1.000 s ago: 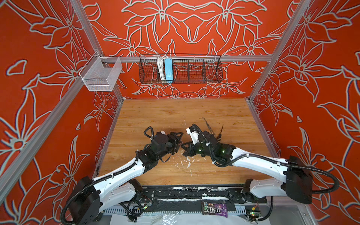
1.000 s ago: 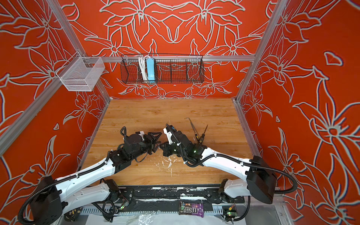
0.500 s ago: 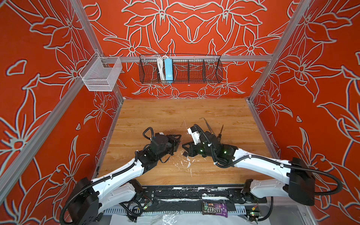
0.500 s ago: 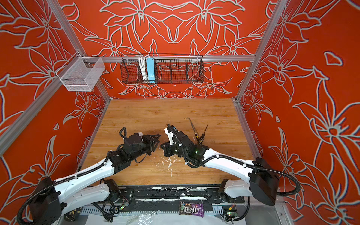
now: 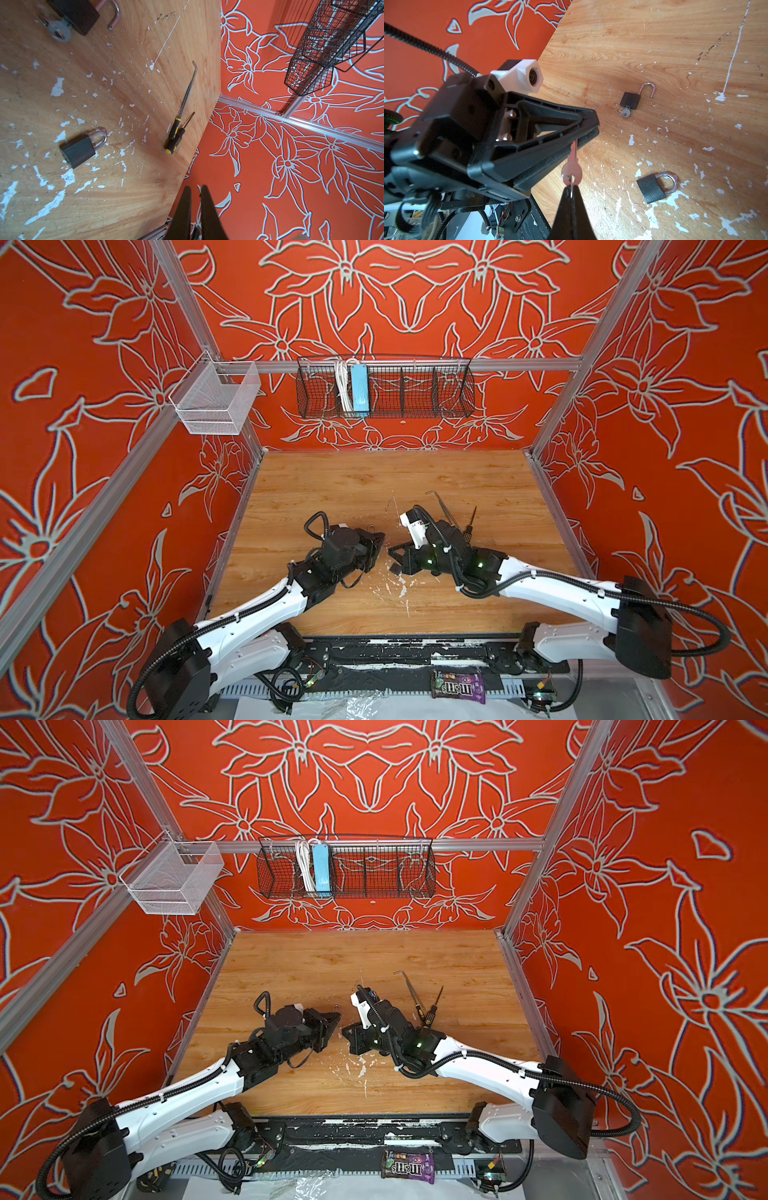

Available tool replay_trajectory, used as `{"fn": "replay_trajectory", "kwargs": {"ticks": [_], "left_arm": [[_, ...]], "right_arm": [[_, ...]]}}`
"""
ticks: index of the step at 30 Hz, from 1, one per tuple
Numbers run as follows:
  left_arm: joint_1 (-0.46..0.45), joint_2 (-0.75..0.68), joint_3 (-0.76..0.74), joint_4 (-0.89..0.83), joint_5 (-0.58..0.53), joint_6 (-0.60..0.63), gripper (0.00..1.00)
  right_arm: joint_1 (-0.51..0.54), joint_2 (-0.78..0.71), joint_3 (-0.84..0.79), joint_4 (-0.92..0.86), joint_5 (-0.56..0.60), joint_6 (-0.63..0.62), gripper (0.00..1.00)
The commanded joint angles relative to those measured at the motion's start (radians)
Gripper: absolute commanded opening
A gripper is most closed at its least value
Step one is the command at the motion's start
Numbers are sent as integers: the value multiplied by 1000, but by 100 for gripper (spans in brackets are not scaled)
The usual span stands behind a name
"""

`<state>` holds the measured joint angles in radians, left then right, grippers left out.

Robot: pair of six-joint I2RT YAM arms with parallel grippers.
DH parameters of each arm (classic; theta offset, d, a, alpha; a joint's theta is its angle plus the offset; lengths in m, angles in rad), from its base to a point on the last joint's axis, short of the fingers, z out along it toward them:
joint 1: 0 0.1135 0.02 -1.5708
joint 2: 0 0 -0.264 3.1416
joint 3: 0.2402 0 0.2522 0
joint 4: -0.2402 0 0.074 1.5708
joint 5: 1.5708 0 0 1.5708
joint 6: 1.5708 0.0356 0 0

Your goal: Unlock with the key

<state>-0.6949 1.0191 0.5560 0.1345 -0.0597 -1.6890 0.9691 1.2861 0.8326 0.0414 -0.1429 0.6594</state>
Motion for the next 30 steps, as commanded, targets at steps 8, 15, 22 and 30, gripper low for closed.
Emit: {"fn": "replay_trajectory", "kwargs": {"ticks": [8, 15, 22, 30], "left_arm": [[-5, -8, 7, -21, -9, 12, 1], [-5, -16, 26, -40, -22, 64, 0], [-5, -24, 50, -52, -26, 170, 0], [-4, -60, 83, -72, -3, 345, 0]], "right_arm": [[-7, -7, 19, -20, 5, -43, 0], [-8, -23, 32, -84, 40, -77, 0], [-10, -61, 21, -114, 31, -99, 34], [-57, -116, 0, -157, -56, -60, 46]]}}
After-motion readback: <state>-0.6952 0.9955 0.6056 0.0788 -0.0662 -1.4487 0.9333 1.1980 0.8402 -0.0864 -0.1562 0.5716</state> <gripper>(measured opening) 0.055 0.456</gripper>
